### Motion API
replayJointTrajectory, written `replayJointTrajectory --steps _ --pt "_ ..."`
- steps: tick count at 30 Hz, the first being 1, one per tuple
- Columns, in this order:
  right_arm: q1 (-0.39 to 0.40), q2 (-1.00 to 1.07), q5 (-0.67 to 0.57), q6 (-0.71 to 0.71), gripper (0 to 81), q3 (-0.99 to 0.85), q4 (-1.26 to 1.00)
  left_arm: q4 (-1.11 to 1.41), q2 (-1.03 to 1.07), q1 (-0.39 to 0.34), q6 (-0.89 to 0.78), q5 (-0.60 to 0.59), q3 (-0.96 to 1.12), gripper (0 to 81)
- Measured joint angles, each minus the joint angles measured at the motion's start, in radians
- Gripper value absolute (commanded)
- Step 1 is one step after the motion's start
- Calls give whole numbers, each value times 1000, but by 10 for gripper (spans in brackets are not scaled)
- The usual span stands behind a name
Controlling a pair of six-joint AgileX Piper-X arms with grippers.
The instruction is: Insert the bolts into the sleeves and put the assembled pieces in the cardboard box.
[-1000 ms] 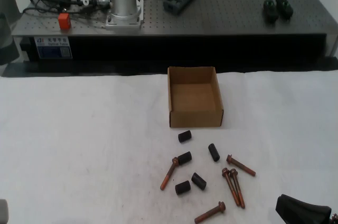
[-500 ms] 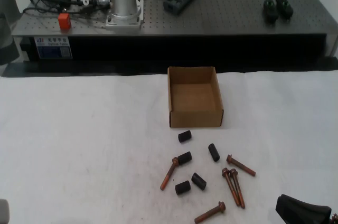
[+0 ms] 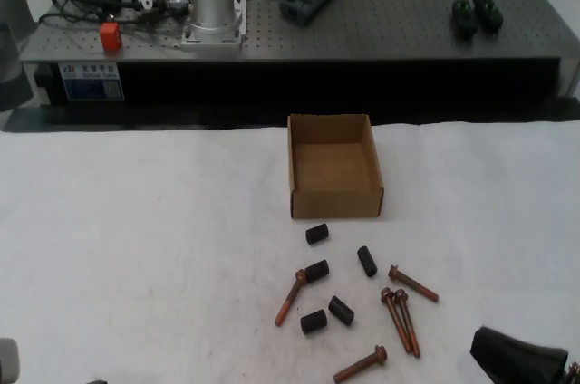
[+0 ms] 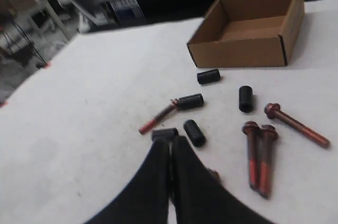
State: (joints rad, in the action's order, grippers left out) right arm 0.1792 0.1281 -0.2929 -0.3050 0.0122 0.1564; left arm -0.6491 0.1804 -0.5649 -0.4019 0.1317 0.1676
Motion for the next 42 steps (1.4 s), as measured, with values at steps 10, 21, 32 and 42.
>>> replayJointTrajectory --steps 10,21,32,42 --pt "0 165 -9 -169 256 -52 -263 411 80 0 -105 -244 -60 345" --pt "0 1013 59 315 256 -710 238 479 375 0 7 -249 23 374" --pt "0 1570 352 740 256 -1178 733 489 430 0 30 -272 56 374" --pt "7 1724 347 758 256 -1190 749 489 430 0 31 -272 56 374"
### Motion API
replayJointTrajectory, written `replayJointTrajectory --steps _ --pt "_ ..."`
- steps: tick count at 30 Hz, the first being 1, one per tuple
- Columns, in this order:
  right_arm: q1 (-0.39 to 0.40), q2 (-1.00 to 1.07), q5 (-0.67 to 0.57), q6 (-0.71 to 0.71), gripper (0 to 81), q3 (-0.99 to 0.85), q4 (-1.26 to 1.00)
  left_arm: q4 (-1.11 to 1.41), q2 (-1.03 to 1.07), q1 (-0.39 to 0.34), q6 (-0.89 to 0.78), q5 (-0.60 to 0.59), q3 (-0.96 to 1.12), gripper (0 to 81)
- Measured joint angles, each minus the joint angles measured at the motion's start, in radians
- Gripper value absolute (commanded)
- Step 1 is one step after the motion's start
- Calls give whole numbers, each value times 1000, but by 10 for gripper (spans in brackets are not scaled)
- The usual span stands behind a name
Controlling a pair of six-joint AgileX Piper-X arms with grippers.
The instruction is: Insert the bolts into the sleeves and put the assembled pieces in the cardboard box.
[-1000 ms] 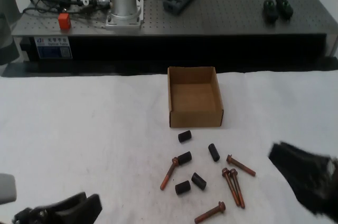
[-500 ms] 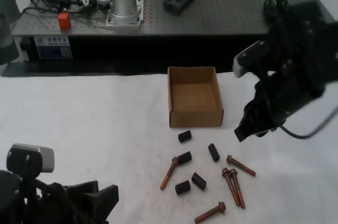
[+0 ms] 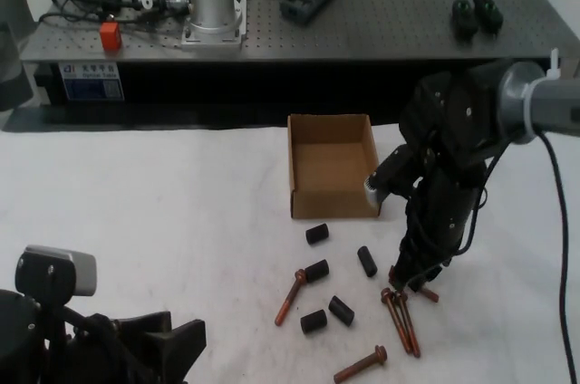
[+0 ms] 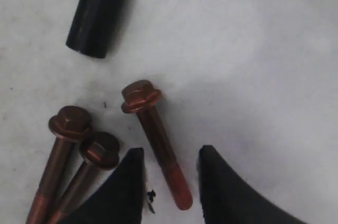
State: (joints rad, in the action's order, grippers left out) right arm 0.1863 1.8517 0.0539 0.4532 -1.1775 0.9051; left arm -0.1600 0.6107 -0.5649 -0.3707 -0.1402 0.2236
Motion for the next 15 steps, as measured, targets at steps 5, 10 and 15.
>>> replayJointTrajectory --steps 5,10,15 --pt "2 18 -15 0 256 -2 -17 0 0 0 2 0 0 374" --pt "2 49 -26 0 255 -1 -47 0 0 0 2 0 0 374" --pt "2 59 -26 4 195 -8 -58 0 13 0 9 -5 0 374"
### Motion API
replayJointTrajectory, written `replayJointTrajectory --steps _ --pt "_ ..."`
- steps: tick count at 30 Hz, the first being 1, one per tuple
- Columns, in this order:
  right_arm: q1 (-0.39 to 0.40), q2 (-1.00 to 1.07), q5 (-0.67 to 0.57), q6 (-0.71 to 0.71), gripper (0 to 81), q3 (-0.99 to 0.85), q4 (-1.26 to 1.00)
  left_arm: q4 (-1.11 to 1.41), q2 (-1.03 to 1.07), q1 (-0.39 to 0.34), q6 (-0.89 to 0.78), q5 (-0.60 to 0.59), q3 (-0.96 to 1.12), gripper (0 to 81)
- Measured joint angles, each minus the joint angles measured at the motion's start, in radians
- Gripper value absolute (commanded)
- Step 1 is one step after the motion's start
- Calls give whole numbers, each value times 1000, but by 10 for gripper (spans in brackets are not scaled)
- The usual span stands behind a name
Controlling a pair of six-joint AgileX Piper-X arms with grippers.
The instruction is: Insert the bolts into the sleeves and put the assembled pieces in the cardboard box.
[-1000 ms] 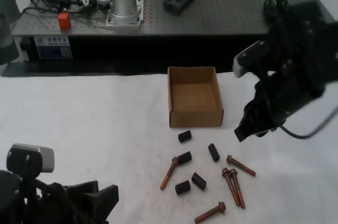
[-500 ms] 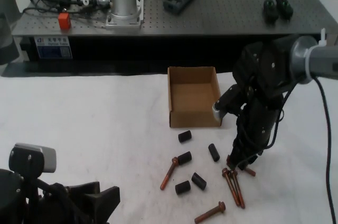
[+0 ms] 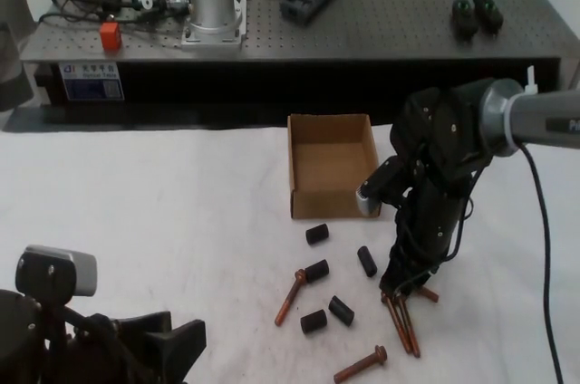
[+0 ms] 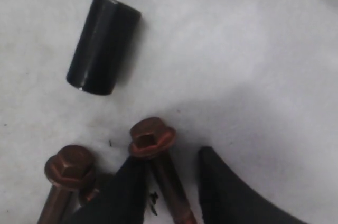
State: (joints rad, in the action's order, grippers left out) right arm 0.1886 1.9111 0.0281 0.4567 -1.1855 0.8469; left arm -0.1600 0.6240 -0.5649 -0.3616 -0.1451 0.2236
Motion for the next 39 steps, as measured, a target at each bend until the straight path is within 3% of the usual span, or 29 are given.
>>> replayJointTrajectory --steps 3,12,18,23,28,39 --pt "0 4 0 1 7 -5 0 0 30 0 9 -18 4 374" --pt "-33 -31 -43 -66 4 2 -22 -7 296 0 68 -103 151 374" --pt "-132 -367 -177 -200 4 57 -48 -43 509 -15 119 -107 333 374" --pt "-199 -681 -186 -246 4 278 -46 -143 726 -54 178 -107 520 374" --pt "-212 -796 -190 -267 4 367 -43 -289 941 -90 239 -95 767 373" --pt "-218 -864 -194 -280 4 474 -41 -733 1294 -177 676 -27 1189 366"
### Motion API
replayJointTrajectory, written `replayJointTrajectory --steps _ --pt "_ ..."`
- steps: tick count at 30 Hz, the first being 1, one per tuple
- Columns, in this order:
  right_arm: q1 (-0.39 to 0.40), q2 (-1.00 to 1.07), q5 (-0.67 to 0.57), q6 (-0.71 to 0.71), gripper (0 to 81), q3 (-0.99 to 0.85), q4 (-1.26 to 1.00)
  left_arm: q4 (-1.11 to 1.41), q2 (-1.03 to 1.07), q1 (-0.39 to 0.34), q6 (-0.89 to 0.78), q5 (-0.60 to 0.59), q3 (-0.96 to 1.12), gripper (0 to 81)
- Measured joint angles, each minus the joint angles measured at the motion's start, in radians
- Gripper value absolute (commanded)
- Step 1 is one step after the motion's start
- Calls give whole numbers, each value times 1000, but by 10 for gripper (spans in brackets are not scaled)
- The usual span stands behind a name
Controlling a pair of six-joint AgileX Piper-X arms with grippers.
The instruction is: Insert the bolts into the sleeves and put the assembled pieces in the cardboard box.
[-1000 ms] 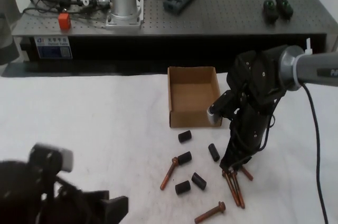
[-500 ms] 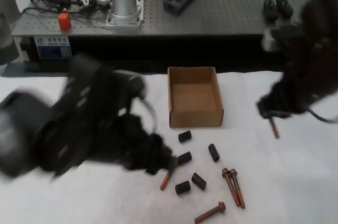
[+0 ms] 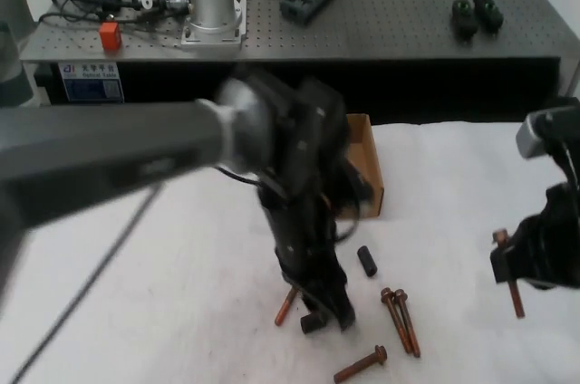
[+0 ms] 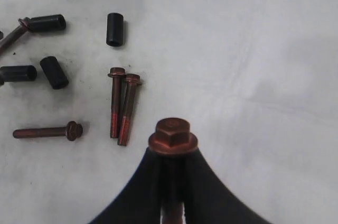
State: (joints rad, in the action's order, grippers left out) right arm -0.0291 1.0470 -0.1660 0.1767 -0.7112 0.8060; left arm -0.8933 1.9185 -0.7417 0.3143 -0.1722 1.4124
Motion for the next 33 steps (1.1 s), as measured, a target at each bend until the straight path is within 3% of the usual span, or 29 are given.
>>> replayJointTrajectory --steps 12,14,19,25,30,33 --pt "0 0 0 0 4 1 -2 -48 108 -24 166 33 38 366" --pt "0 -2 0 0 4 1 -2 -43 118 -24 172 33 38 337" --pt "0 -5 0 -2 4 1 -2 -25 129 -24 207 48 38 158" --pt "0 -5 0 -8 4 1 -2 -25 129 -24 225 48 40 1" --pt "0 -5 -48 -38 4 1 -45 -25 125 -26 225 76 40 6" --pt "0 -5 -205 -116 4 1 -140 -29 61 -22 91 56 29 6"
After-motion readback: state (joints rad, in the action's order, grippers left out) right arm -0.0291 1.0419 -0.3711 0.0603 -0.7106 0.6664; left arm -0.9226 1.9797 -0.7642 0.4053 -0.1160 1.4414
